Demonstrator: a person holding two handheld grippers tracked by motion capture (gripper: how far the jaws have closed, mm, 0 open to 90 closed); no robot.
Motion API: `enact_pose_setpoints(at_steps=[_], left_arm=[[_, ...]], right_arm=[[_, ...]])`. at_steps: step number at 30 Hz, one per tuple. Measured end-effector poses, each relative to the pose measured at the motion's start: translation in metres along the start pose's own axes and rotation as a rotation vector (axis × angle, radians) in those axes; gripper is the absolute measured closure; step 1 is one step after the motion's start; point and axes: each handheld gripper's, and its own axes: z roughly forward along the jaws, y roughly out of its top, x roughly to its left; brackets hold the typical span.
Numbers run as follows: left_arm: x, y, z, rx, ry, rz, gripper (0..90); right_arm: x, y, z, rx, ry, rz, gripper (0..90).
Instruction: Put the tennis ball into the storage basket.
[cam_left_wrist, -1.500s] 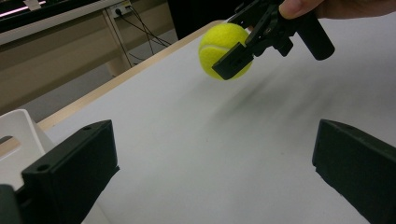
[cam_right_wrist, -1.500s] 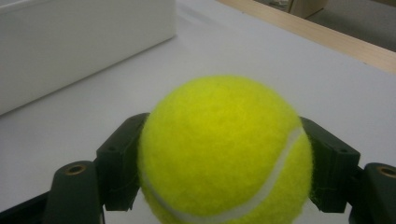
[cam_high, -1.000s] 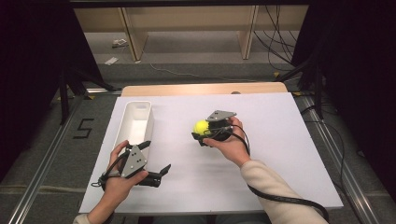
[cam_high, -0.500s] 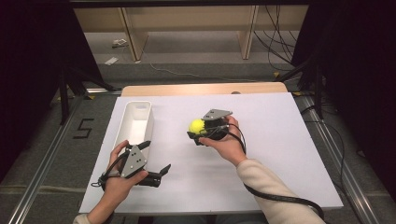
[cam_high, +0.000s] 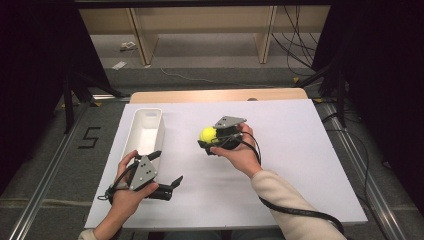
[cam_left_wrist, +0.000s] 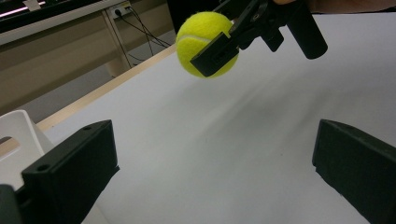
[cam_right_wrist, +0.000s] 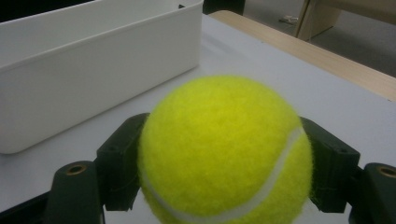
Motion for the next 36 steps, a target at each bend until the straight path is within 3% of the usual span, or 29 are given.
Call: enact_pose_setpoints(at_steps=[36], left_arm=[[0.000,0.000,0.000,0.000,-0.001,0.001,0.0]], right_arm=[[0.012,0.013,0.007,-0.012,0.018,-0.015,26.9]])
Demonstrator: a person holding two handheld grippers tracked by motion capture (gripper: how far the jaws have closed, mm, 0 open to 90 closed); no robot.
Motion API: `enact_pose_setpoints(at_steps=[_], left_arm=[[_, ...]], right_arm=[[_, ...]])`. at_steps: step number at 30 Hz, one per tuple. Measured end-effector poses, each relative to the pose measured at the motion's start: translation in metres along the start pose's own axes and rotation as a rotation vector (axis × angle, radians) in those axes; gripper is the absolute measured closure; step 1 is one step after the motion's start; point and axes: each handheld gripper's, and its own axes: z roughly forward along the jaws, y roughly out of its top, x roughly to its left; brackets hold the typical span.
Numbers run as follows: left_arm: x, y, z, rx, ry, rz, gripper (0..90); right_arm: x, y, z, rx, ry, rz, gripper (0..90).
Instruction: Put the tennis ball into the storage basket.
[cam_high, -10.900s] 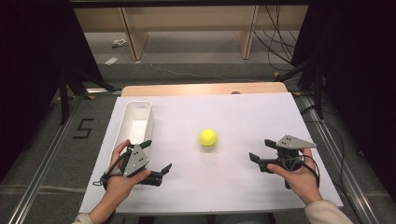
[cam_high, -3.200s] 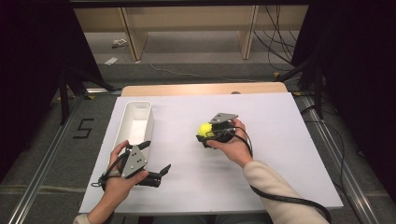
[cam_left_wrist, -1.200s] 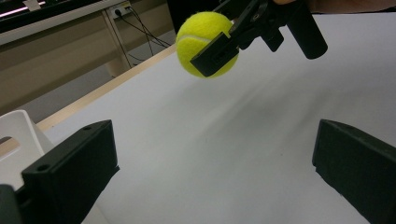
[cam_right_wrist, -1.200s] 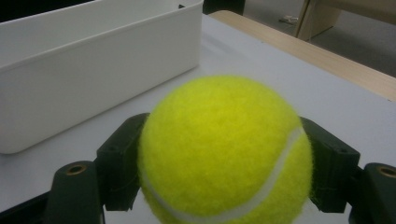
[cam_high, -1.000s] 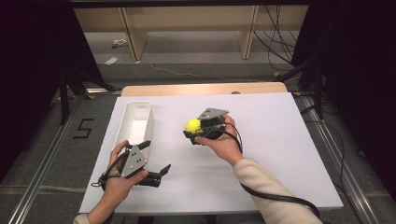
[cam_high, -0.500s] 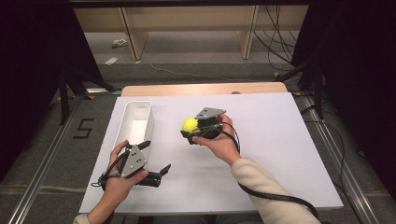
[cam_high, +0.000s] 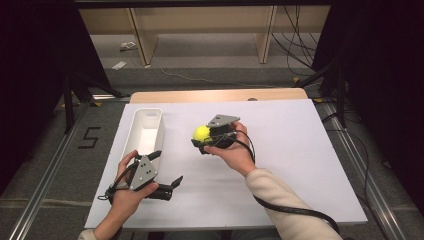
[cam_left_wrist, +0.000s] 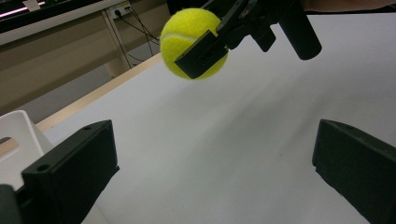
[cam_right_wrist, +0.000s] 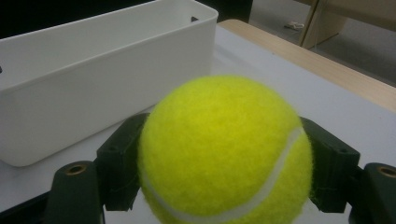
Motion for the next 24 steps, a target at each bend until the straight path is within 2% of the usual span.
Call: enact_pose_setpoints(at_steps=[24], left_arm=[[0.0001,0.0002,-0.0001,-0.002,0.001,0.001,0.0]], right_arm=[[0.0055,0.0083,0.0039,-0.010,0.003,-0.015,26.9]])
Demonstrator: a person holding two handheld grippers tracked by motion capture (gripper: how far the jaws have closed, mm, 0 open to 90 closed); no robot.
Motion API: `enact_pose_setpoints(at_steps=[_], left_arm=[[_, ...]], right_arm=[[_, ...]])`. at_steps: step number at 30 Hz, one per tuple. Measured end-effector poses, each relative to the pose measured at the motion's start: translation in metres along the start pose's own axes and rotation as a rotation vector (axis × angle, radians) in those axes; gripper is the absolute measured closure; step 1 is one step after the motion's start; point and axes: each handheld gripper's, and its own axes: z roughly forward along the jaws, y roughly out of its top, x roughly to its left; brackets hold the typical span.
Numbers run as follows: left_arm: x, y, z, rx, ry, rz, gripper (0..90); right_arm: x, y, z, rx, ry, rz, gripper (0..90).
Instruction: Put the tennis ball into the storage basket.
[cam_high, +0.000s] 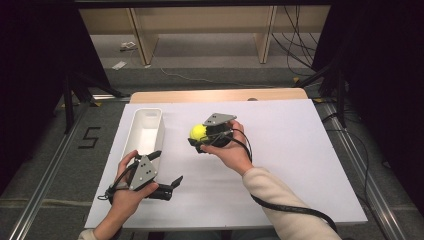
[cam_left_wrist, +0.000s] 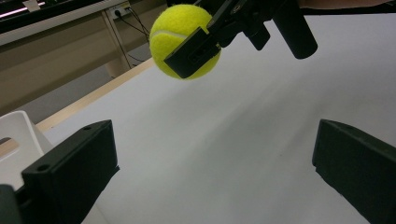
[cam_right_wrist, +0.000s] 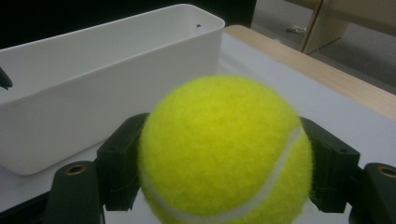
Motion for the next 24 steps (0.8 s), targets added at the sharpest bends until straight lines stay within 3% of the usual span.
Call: enact_pose_setpoints(at_steps=[24], left_arm=[[-0.0002,0.0001,0.0000,-0.002,-0.001,-0.004,0.0]], right_arm=[[0.0047,0.0067,0.0055,-0.004,0.013,-0.005,27.0]])
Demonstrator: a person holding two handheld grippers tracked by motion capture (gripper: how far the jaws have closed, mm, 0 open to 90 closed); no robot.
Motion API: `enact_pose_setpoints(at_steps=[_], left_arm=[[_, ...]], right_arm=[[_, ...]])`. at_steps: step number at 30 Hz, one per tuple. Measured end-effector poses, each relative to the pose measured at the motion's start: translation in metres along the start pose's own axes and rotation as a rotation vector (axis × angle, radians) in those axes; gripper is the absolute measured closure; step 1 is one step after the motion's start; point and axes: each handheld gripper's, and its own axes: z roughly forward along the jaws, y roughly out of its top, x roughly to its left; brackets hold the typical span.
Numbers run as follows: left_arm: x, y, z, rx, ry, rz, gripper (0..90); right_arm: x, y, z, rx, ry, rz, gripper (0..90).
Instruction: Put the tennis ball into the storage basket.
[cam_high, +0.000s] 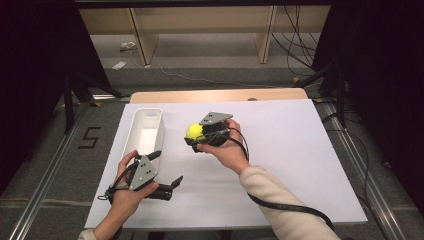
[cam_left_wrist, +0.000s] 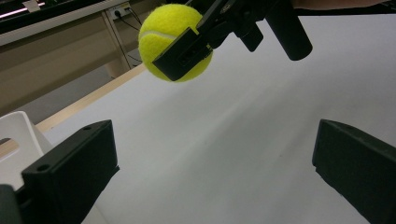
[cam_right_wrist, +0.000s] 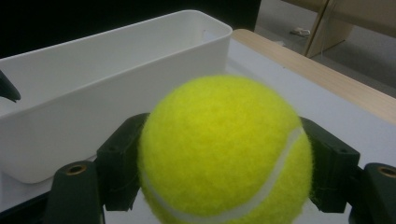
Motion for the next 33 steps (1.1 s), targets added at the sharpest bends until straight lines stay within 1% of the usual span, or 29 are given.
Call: enact_pose_setpoints(at_steps=[5,6,15,25,33], left_arm=[[0.0000,0.0000,-0.0001,-0.001,-0.001,-0.001,0.0],[-0.0007,-0.0003,-0.0002,0.004,-0.007,-0.013,0.0],[-0.0014,-0.0005,-0.0002,0.006,-0.006,-0.024,0.0],[-0.0004,-0.0002,0.0000,0.004,-0.003,-0.007,0.0],[-0.0003,-0.0001,-0.0001,0.003,0.000,-0.007,0.0]], right_arm=[[0.0011,0.0011,0.0009,0.004,0.003,0.000,27.0],[0.0013,0.0014,0.0012,0.004,0.003,0.001,26.9],[0.0026,0.0040,0.0029,0.002,0.005,-0.001,27.0],[0.0038,0.0061,0.0057,0.000,0.011,-0.006,27.0],[0.0053,0.0083,0.0074,0.002,0.012,-0.005,26.9]])
